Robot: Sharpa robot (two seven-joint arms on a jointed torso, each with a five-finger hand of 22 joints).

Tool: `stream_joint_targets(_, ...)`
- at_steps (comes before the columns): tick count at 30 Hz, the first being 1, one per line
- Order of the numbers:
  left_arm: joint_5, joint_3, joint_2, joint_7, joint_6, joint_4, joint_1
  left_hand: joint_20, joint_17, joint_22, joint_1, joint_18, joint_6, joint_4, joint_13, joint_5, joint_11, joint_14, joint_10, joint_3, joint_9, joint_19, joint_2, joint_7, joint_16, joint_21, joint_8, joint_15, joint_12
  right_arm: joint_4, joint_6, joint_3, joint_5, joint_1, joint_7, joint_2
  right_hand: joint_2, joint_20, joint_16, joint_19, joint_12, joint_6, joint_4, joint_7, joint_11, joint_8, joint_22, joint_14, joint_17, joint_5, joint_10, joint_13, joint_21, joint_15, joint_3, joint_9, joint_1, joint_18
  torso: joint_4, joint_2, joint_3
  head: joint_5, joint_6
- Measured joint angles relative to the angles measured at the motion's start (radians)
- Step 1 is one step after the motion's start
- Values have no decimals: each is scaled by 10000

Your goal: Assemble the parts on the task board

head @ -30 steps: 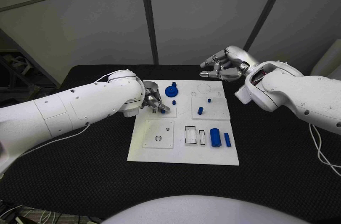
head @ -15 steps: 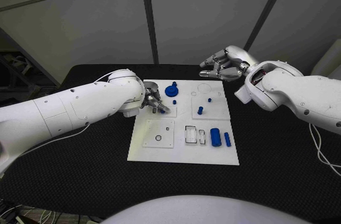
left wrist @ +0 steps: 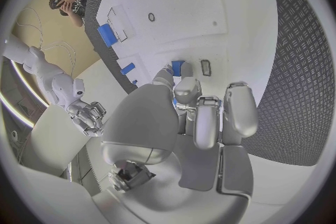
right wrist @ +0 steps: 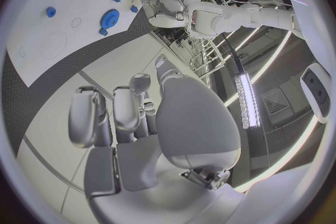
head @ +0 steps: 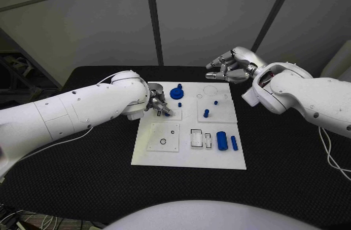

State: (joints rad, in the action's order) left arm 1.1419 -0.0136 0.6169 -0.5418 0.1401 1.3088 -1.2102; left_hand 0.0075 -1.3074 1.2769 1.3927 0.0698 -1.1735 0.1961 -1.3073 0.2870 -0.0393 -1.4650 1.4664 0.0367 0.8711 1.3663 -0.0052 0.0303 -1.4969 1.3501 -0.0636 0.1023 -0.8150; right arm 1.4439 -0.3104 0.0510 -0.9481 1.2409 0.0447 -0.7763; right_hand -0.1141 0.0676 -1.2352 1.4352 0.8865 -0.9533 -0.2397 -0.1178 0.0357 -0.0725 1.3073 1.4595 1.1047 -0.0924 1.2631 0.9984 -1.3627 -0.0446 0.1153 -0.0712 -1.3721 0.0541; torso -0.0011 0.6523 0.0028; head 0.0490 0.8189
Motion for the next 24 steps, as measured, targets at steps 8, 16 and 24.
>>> stream_joint_targets(8, -137, 7, 149, 2, -109, 170, 18, 23, 0, 10, -53, 1, 1, 482, 0, 226, 4, 0, -4, 482, 220, -23, 44, -1, 0, -56, -68, -3, 65, -15, 0, 0, 0, 0, -1, -17, 0, 0, 0, 0, 0, 0, 0, 0, 0, 0, 0, 0, -1, 0, 0, 0, 0, 0, 0, 0, 0, 1, 0, -4, 1, 11, -11)
stream_joint_targets(16, -351, -215, 320, -7, -102, 406, 9, 107, 0, -153, -802, 1, 91, 313, -8, 1503, 4, -2, -5, 1256, 442, -107, -503, 54, 0, -260, -67, -5, 329, -49, 0, 0, 0, 0, -1, -26, 0, 0, 0, 0, 0, 0, 0, 0, 0, 0, 0, 0, -1, 0, 0, 0, 0, 0, 0, 0, 0, 1, 0, -6, 2, -28, -73)
stream_joint_targets(24, -515, -428, 474, -49, 49, 566, -190, 143, 0, -214, -974, 0, 90, 134, -7, 1648, 10, -1, -10, 1570, 547, -143, -568, 53, 0, -313, -70, -9, 385, -101, -1, 0, 0, 0, -1, -20, 0, 1, 0, 0, 0, 0, 0, 0, 0, 0, 8, 0, -2, 0, 0, 1, 0, 0, 0, 0, 0, 0, 0, -14, 1, -43, -151)
